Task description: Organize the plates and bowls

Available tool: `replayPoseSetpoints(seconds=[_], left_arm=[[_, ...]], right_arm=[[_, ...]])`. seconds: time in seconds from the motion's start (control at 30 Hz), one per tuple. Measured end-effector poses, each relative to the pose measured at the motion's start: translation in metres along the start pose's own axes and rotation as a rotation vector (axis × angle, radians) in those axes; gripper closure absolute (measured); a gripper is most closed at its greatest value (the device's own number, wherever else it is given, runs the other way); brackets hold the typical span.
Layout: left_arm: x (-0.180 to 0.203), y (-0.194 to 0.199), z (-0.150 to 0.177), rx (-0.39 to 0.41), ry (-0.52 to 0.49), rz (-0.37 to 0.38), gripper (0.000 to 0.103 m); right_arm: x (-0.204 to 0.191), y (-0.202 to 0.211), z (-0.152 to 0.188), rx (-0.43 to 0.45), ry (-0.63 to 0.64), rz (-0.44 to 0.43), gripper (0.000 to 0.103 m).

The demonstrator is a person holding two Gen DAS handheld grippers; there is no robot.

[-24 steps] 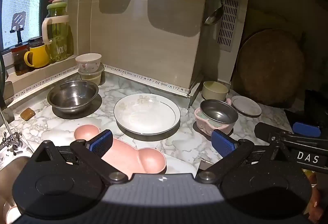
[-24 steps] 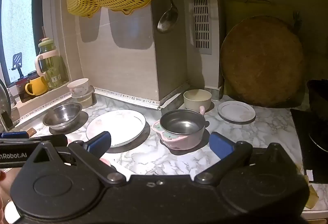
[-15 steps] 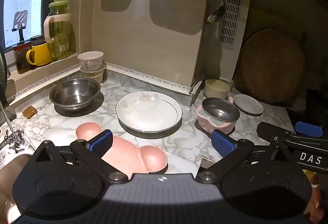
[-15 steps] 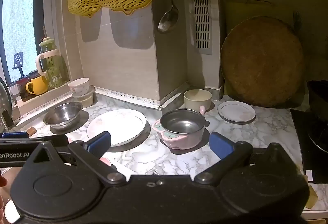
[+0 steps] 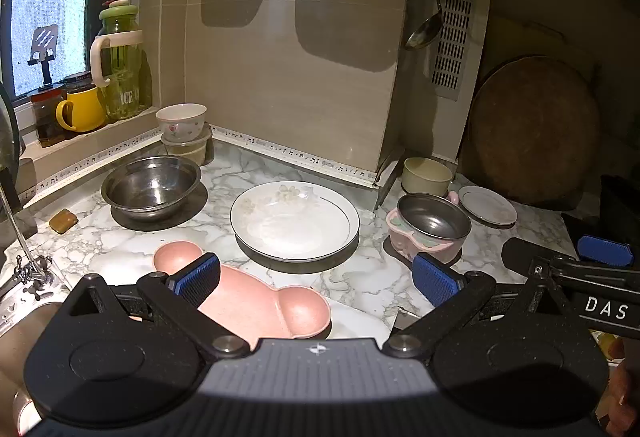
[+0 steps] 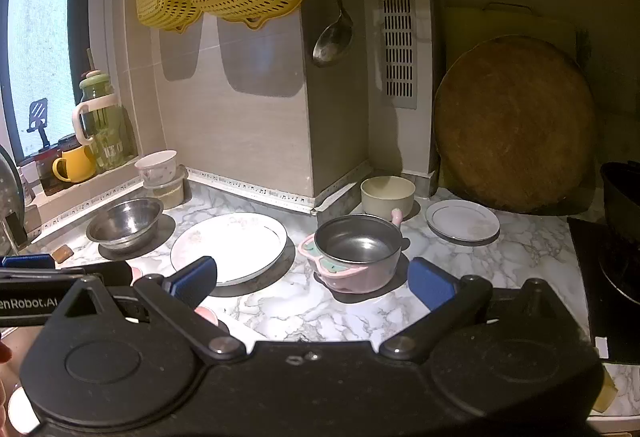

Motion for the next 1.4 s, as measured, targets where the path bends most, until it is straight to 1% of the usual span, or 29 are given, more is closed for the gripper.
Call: replayPoseSetpoints(seconds=[0.83,1.4], left_arm=[[0.004,-0.007,0.009,-0.043,-0.009,0.017,0.0],[0.007,-0.007,0.01,-0.045,-0.011,0.02,0.0]], right_arm=[[0.007,0.0,0.008,-0.036,-0.023,0.025,0.001],[0.009,-0.002,0.01,-0.04,-0.032,0.023,0.001]])
Point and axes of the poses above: each gripper's, at about its wrist camera, not at the fingertips, and y roughly against the way its jaws point, x to its right, z to its underside, the point moved 10 cm from there along -y, roughly the way its jaws point, and after that the axes turned 1 degree about y, right-handed, at the moved point
